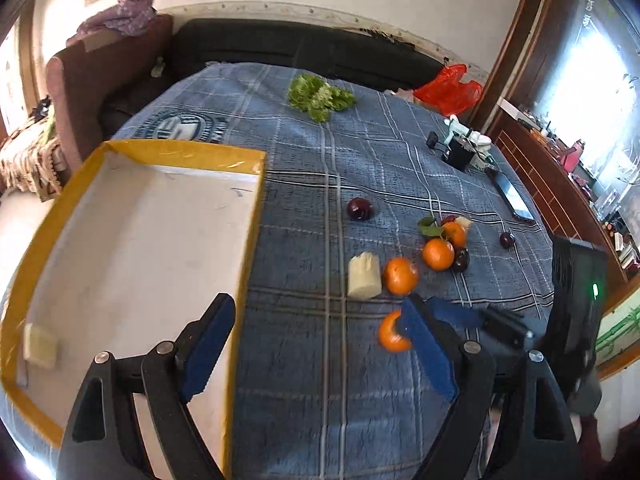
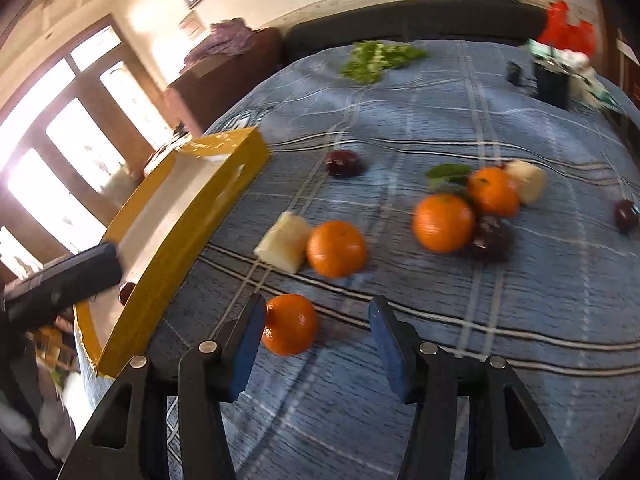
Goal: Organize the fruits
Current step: 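Grasp another white corn piece with the left gripper while the right gripper grasps an orange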
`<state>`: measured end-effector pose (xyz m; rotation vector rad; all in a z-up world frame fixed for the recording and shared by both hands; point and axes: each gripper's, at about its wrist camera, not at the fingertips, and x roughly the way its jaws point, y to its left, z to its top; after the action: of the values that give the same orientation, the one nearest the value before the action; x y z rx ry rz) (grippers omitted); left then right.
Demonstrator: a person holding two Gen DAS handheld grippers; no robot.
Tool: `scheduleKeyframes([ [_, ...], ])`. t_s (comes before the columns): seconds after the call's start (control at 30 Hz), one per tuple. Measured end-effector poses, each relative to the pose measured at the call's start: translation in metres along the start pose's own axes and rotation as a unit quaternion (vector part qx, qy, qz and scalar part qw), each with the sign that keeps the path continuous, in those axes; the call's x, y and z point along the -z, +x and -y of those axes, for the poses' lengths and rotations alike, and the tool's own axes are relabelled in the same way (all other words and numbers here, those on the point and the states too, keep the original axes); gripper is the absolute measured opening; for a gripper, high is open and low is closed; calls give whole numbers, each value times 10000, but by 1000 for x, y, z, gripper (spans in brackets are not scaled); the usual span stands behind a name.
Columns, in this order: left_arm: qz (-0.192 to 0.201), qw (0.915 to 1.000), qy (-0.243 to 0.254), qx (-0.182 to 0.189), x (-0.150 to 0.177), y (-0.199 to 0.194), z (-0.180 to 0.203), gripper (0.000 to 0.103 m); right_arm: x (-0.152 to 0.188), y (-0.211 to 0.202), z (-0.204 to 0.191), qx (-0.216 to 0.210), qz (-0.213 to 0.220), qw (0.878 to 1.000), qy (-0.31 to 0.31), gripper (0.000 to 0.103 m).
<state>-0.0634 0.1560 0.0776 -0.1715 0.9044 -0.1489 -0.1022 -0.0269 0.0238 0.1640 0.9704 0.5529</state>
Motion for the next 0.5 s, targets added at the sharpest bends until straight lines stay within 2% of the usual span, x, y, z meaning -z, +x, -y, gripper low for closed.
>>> scheduleKeyframes([
  [0.23,-364,9991,203,62,-24,52,17,84,7,13,-12,-177,-82,9994,-270,58],
  [0.37,-616,9975,338,-59,-30,78,23,83,9,12,-22,-305,-21,9985,-444,38],
  [0.5,-801,9956,469,-139,-27,96,27,75,14,9,-25,-292,7,9981,-539,35],
])
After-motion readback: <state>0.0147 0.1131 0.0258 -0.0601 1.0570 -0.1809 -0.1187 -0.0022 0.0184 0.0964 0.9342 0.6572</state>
